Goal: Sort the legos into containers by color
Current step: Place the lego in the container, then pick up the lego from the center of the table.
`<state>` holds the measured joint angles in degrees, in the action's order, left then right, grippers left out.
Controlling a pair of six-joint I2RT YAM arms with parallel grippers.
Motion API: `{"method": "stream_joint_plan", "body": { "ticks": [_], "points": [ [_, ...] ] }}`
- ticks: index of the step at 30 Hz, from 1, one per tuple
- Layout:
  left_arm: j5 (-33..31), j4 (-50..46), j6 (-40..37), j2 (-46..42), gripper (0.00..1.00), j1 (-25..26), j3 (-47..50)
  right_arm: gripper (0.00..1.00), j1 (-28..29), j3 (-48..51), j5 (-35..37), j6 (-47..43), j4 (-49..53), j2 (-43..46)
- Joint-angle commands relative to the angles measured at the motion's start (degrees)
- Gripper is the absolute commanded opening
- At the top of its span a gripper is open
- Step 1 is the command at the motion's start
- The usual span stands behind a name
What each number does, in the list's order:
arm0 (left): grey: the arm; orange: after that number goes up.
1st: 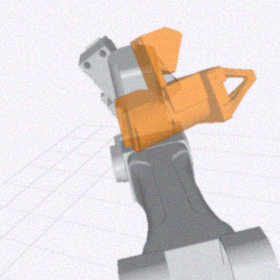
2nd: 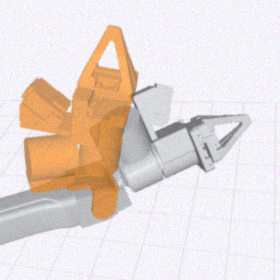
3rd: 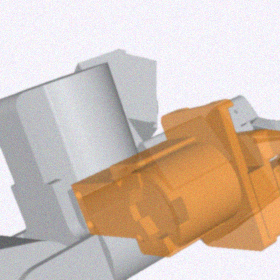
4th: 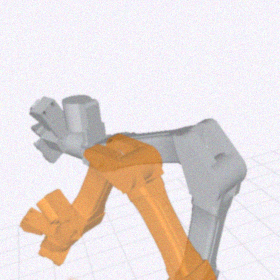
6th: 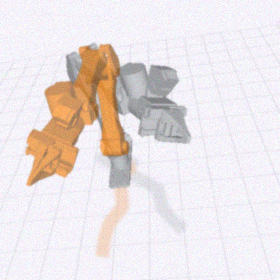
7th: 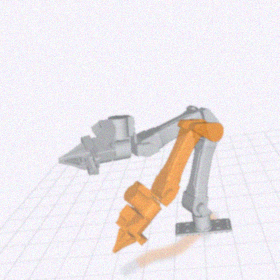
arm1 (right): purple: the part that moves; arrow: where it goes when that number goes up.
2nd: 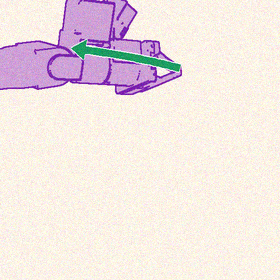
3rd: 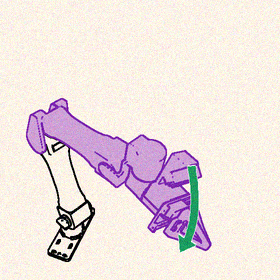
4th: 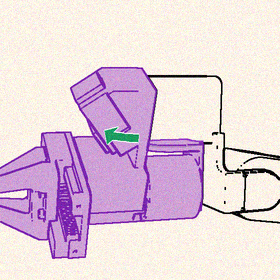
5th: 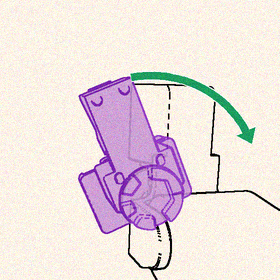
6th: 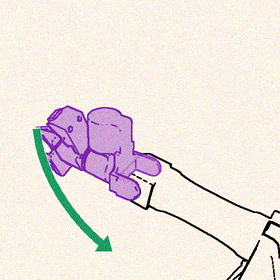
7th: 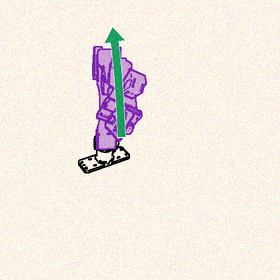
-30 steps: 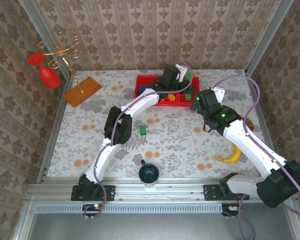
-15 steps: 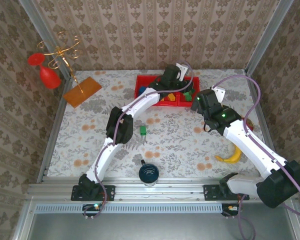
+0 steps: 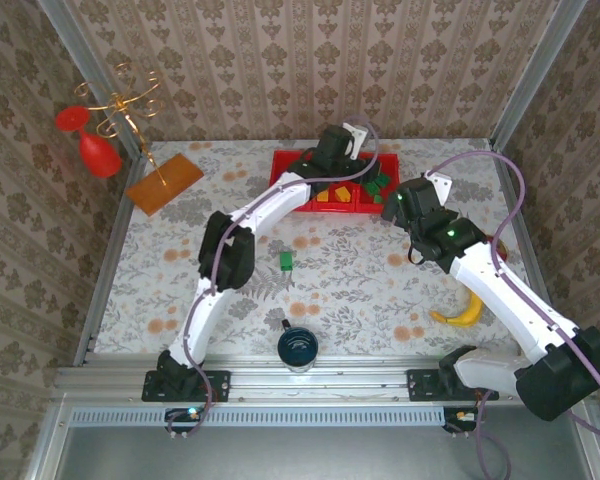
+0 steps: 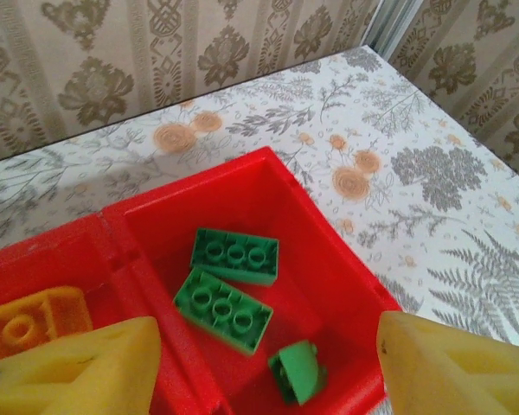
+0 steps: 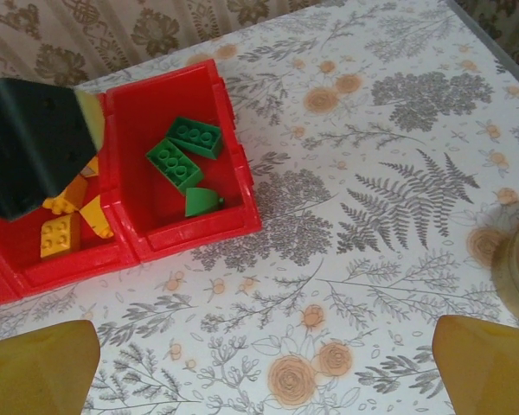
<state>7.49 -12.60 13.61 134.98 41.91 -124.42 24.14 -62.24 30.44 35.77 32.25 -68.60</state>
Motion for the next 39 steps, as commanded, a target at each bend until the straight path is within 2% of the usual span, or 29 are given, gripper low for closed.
{"method": "stream_joint_plan", "body": {
  "ticks": [1,9,16,20,28,39],
  "points": [
    [-2.9,6.0,-0.4,-11.5,0.71,-0.6,8.0,1.0,-0.2,0.4,-2.7,-1.0,-2.7,0.6],
    [-9.5,15.0,2.6,-33.6,0.87,-2.9,37.9,1.0,2.1,0.1,-8.3,-0.9,-5.3,-3.0],
    [-16.3,15.6,4.9,-52.2,1.0,-6.6,59.2,1.0,8.2,-3.0,-8.9,-0.2,-5.3,-9.1],
    [-19.1,13.3,7.1,-61.7,1.0,-10.3,69.2,1.0,11.2,-5.2,-10.3,0.7,-5.8,-14.1],
    [-21.9,6.2,10.3,-75.5,1.0,-18.8,82.6,1.0,16.5,-12.1,-14.1,1.8,-5.0,-25.5],
    [-22.4,2.2,13.5,-86.3,1.0,-24.5,92.8,0.95,20.9,-25.7,-20.3,2.0,2.7,-42.4]
  ]
}}
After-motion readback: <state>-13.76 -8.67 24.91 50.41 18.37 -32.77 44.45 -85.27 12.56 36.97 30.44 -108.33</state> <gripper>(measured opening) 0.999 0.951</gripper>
